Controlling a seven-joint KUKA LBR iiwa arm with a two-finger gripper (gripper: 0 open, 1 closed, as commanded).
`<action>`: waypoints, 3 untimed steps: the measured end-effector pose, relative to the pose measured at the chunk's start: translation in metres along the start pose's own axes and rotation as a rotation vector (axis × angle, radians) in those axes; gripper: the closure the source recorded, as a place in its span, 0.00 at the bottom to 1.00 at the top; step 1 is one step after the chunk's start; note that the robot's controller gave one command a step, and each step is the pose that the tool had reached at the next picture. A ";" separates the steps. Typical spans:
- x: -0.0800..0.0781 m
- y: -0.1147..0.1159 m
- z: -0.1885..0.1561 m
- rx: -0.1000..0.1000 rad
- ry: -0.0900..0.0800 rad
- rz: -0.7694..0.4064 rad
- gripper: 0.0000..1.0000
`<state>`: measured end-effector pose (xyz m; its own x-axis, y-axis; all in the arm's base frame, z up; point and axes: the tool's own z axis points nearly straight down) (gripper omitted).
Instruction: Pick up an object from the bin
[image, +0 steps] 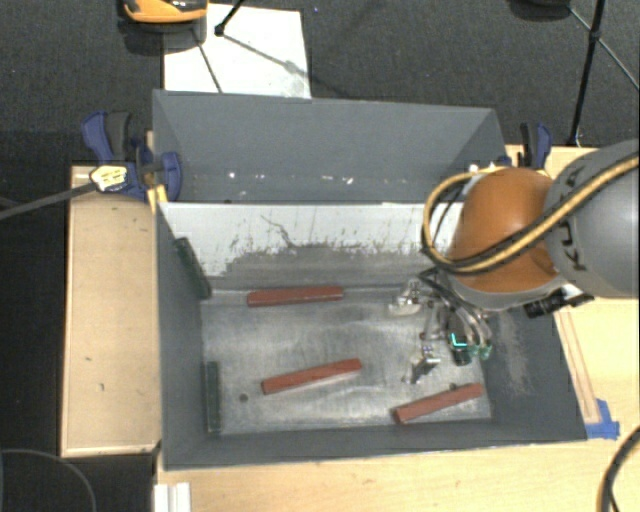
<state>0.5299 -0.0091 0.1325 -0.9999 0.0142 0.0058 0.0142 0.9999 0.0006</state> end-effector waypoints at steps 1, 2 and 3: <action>-0.002 0.000 -0.004 0.000 -0.008 0.000 0.00; 0.010 0.067 0.058 0.001 -0.015 -0.214 1.00; 0.010 0.067 0.058 0.000 -0.015 -0.214 1.00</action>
Offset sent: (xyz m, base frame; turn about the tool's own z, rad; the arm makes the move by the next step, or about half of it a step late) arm -0.0131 0.0663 -0.0625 -0.2188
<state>0.5205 0.0576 0.0749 -0.9801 -0.1984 -0.0097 -0.1984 0.9801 -0.0002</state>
